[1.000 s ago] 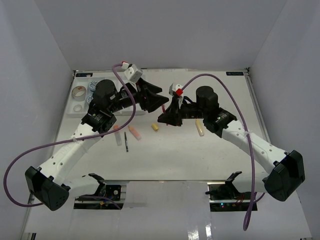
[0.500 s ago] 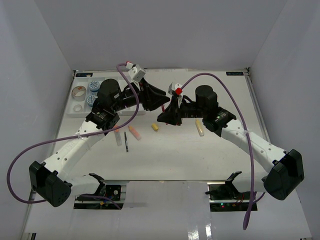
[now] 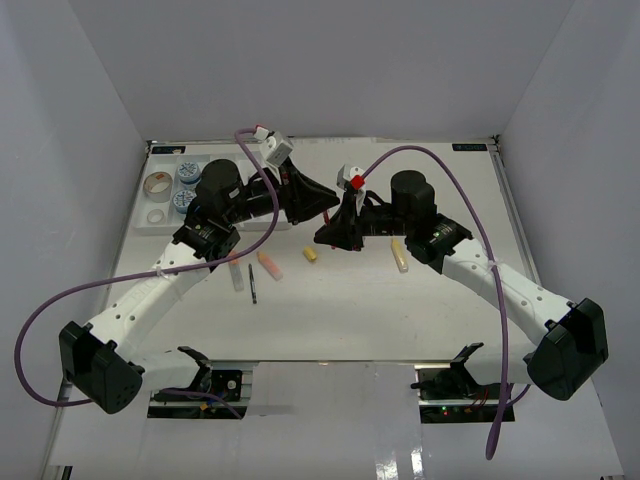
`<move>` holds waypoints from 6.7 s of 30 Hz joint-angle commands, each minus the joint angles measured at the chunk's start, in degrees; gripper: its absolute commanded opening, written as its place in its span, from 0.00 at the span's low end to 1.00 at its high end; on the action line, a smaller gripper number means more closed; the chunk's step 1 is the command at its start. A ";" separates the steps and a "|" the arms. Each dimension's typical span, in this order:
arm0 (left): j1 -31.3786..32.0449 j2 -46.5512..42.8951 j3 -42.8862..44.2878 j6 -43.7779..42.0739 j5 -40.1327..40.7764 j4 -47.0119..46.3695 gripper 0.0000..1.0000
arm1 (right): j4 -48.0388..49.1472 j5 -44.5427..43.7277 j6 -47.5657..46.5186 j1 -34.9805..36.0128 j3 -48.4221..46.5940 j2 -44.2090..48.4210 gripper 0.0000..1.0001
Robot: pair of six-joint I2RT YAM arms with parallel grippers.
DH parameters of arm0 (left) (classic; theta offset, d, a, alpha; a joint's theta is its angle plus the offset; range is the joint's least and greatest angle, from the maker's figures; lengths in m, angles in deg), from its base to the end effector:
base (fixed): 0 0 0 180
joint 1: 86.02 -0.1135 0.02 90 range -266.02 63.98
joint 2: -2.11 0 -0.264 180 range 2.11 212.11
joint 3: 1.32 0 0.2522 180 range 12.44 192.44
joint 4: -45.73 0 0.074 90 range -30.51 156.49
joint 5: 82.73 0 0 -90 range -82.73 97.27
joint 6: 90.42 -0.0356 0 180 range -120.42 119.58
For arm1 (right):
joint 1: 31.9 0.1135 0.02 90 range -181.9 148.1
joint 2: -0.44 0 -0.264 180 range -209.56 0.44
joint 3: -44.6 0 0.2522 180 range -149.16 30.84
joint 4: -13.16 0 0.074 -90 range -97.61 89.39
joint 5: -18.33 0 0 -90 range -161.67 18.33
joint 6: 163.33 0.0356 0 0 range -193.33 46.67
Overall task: Sort the stationery into containers
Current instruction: Close the pen cap on the pen, then place the pen in the storage box.
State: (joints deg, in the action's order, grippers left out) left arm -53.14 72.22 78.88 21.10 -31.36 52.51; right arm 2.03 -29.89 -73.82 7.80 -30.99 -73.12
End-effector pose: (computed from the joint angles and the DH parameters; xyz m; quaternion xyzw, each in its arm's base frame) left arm 0.2232 -0.1707 0.4118 0.3035 0.6208 -0.5156 0.5066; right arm 0.2131 0.2077 0.3597 -0.4615 0.5882 0.4590 0.4800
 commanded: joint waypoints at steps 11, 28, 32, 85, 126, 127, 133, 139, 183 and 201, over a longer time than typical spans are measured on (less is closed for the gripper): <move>-0.10 -0.94 -1.31 0.10 -3.99 1.62 0.25 | 2.55 0.93 0.05 -0.59 -4.36 0.08 0.08; -0.10 -2.87 0.89 2.21 1.71 -1.37 0.65 | 2.46 1.20 1.46 -0.50 -2.25 -0.97 0.08; -0.10 -3.13 1.68 2.04 3.56 -2.24 0.65 | 2.55 1.20 1.46 -0.50 -1.72 -1.24 0.08; -0.10 -0.85 -1.13 1.77 -2.94 -2.69 0.00 | 5.71 5.42 5.15 -1.12 -3.48 -0.71 0.08; 0.78 0.29 -7.55 3.53 -8.65 4.17 0.00 | 7.82 6.74 0.84 -3.49 -13.85 -2.90 0.08; 0.95 0.38 -7.72 3.53 -8.65 4.08 0.00 | 8.00 6.65 0.84 -3.49 -13.94 -2.91 0.08; 1.22 -0.14 -7.29 4.06 -6.81 3.65 0.00 | 9.67 7.17 2.25 -3.58 -12.63 -2.99 0.08; 1.22 -1.02 -3.69 2.65 -1.63 4.78 0.00 | 9.76 7.97 3.30 -3.58 -7.27 -2.20 0.08; -24.09 50.54 45.25 -18.44 38.72 35.28 0.00 | -0.70 -11.28 1.81 -3.67 28.42 15.11 0.97; -25.06 54.01 50.55 -14.23 38.72 37.22 0.79 | -4.29 -15.14 1.90 -3.67 26.58 15.46 0.97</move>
State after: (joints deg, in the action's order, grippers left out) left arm -77.80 132.61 128.10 5.08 8.11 89.67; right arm -0.99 -43.15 -72.16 4.32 -2.62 -59.09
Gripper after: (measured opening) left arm 0.773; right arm 0.970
